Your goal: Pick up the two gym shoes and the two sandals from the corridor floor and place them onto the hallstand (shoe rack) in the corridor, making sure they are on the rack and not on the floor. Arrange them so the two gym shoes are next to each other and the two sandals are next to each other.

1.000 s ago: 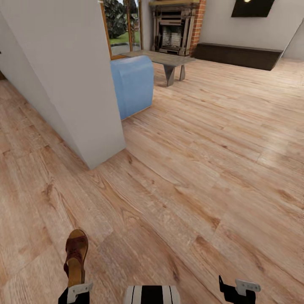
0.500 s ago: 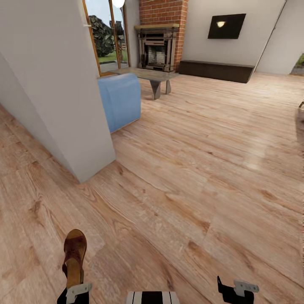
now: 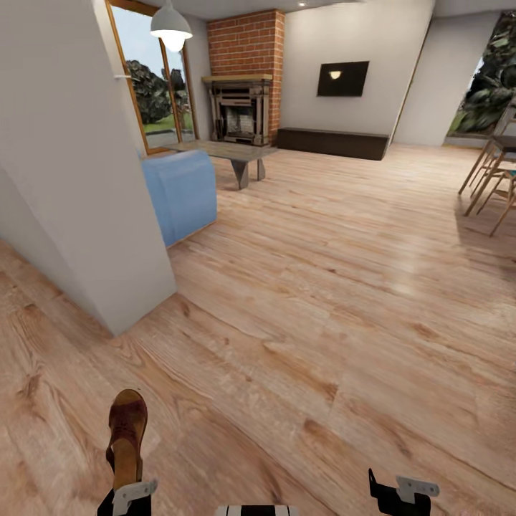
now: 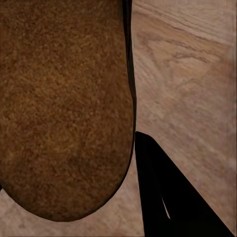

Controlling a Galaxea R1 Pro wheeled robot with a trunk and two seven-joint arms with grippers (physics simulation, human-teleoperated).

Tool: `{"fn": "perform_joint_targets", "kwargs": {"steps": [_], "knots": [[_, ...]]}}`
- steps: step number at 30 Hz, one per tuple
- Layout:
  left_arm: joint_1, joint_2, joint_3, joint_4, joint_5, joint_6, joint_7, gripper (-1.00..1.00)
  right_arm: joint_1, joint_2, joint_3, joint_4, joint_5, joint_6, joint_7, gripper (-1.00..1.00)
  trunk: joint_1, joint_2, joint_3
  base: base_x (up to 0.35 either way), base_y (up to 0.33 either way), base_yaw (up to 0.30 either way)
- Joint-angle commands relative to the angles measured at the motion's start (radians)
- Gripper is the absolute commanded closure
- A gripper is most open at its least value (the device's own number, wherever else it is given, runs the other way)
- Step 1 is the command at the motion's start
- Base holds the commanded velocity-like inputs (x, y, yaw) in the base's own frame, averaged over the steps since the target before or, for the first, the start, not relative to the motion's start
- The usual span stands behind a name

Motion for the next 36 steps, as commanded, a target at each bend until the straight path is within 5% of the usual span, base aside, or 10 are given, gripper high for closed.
{"fn": "perform_joint_targets", "kwargs": {"steps": [1,6,17,36], "knots": [[0.000,0.000,0.001,0.001,-0.009,-0.002,0.006,1.00,-0.001,0.000,-0.001,0.001,-0.001,-0.003,-0.001,-1.00,-0.001,0.000,0.005,0.000,0.000,-0.213],[0.000,0.000,0.001,0.001,-0.009,-0.002,0.006,1.00,-0.001,0.000,-0.001,0.001,-0.001,-0.003,-0.001,-1.00,-0.003,0.001,0.030,0.000,0.000,-0.213],[0.000,0.000,0.001,0.001,-0.008,-0.002,0.006,1.00,0.000,0.001,-0.001,0.006,-0.001,-0.005,0.000,-1.00,-0.045,0.078,0.079,0.000,0.000,-0.197],[0.001,0.000,0.001,0.001,-0.007,-0.006,0.006,1.00,0.001,0.012,-0.001,0.007,-0.003,-0.004,-0.002,-1.00,-0.045,0.078,0.090,-0.156,0.160,-0.026]]}}
